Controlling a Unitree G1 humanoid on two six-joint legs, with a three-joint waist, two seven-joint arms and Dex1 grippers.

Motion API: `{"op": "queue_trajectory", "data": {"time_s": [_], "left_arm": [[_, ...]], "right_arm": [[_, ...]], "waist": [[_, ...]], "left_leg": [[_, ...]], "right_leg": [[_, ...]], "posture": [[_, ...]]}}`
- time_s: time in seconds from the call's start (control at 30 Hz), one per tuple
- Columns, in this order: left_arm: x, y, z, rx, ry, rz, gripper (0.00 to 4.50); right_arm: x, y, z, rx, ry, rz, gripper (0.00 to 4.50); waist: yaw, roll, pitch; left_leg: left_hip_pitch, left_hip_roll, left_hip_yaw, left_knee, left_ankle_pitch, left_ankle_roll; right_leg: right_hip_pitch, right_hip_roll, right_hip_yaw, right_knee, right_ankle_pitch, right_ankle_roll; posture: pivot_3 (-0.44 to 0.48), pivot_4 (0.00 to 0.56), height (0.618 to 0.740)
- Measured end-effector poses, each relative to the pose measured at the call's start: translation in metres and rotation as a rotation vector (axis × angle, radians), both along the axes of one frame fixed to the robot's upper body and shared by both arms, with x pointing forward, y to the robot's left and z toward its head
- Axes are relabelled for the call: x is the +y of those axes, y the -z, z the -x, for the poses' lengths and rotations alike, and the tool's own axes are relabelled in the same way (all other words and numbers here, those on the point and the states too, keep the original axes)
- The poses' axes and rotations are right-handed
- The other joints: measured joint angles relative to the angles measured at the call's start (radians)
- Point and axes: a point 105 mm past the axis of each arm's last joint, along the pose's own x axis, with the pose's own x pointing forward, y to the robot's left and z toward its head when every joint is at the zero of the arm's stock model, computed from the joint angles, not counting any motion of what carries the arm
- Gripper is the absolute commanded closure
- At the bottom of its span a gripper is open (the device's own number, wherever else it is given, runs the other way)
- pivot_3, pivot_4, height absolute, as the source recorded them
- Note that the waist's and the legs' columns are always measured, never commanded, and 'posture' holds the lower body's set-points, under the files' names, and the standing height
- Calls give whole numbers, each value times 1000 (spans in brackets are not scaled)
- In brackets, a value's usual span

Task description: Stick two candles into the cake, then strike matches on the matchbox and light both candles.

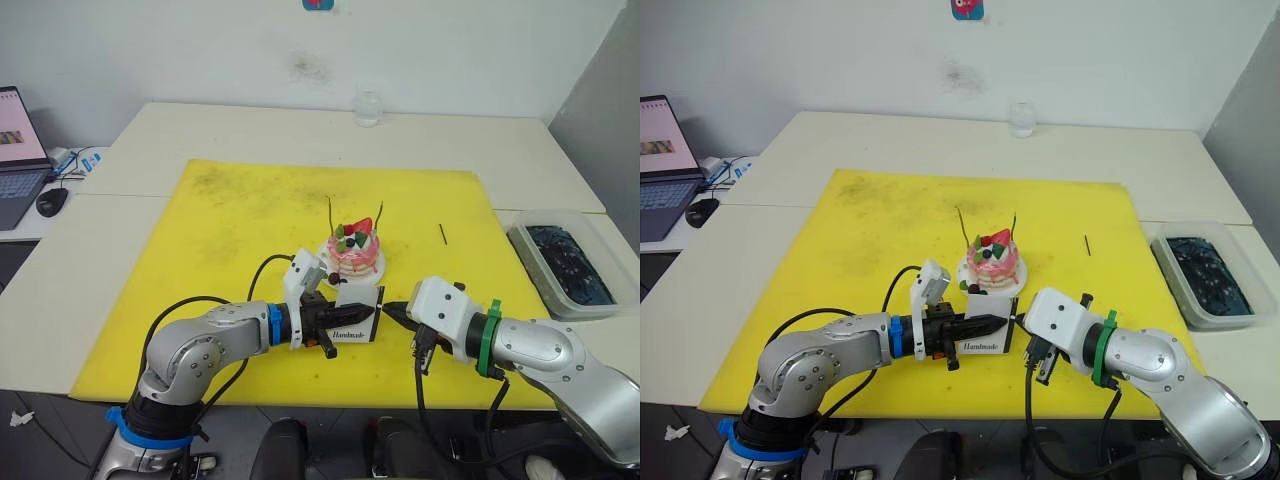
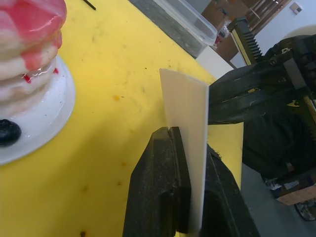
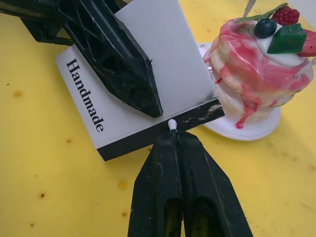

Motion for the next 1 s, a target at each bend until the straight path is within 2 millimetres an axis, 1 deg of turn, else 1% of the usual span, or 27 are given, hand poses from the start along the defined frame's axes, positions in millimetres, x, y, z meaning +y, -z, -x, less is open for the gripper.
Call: {"op": "queue_trajectory", "data": {"time_s": [0.1,0.13,0.17,0.2,0.23,0.27,0.3,0.33,0.4,0.47,0.53,0.63,0.7,0.77,0.87,1.0], "left_arm": [[3,0,0,-3,3,-6,4500],[2,1,3,4,25,-14,4500],[-2,3,11,18,66,-10,4500],[-4,4,20,33,105,-2,4500],[-3,5,25,42,121,-3,4500],[2,8,26,51,116,-17,4500],[8,10,24,56,98,-34,4500],[12,10,23,53,84,-45,4500],[15,8,21,45,71,-42,4500],[17,8,20,44,62,-40,4500],[19,9,20,51,53,-38,4500],[25,14,22,71,31,-49,4500],[26,15,22,75,26,-50,4500],[28,16,22,76,17,-54,4500],[28,15,20,66,12,-50,4500],[27,15,19,61,3,-52,4500]], "right_arm": [[2,-4,-7,-13,35,-42,4466],[-3,-12,-18,-55,104,-75,4466],[-15,-23,-30,-107,184,-90,4466],[-31,-34,-40,-163,271,-95,4466],[-46,-45,-45,-209,341,-99,4466],[-58,-53,-48,-238,390,-103,4466],[-64,-56,-48,-252,417,-109,4466],[-66,-56,-46,-247,431,-114,4466],[-61,-54,-39,-226,415,-130,4466],[-48,-53,-30,-212,360,-149,4466],[-38,-55,-27,-208,305,-152,4466],[-20,-65,-24,-227,199,-157,4466],[-11,-69,-23,-235,151,-155,4466],[3,-75,-26,-244,94,-161,4466],[26,-86,-36,-269,27,-185,4466],[41,-87,-52,-273,23,-194,4466]], "waist": [[0,0,0],[-1,0,0],[-1,0,0],[0,0,0],[0,0,0],[1,0,0],[1,0,0],[1,0,0],[0,0,0],[-1,0,0],[-7,0,0],[-16,0,0],[-18,0,0],[-21,0,0],[-23,0,0],[-23,0,0]], "left_leg": [[0,0,0,0,0,0],[0,0,0,0,0,0],[0,-1,1,0,0,0],[0,-1,1,0,0,0],[-1,-1,1,0,0,0],[-1,-1,1,0,0,0],[-1,0,0,0,0,0],[-1,0,-1,-1,0,0],[0,1,-1,-1,0,0],[0,1,-1,-1,0,0],[1,1,0,-1,0,0],[1,1,0,-1,0,0],[1,1,0,0,0,0],[1,1,1,0,0,0],[1,1,0,-1,0,0],[0,1,0,-1,0,0]], "right_leg": [[0,0,0,0,0,0],[0,0,0,0,0,0],[0,0,0,0,0,0],[0,0,1,0,0,0],[0,0,1,0,0,0],[0,0,0,-1,0,0],[0,-1,0,-1,0,0],[0,-1,0,-1,0,-1],[-1,0,-1,0,-1,-1],[-1,0,-1,0,-1,-1],[-1,0,0,0,0,-1],[0,-1,0,1,0,0],[0,-1,0,0,0,0],[0,-1,1,0,0,0],[0,-1,0,0,0,0],[-1,-1,0,0,0,-1]], "posture": [[0,150,740],[0,150,740],[0,150,740],[0,150,740],[0,150,740],[0,150,740],[0,150,740],[0,150,740],[0,150,740],[0,150,740],[0,150,740],[0,150,740],[0,150,740],[0,150,740],[0,150,740],[0,150,740]]}}
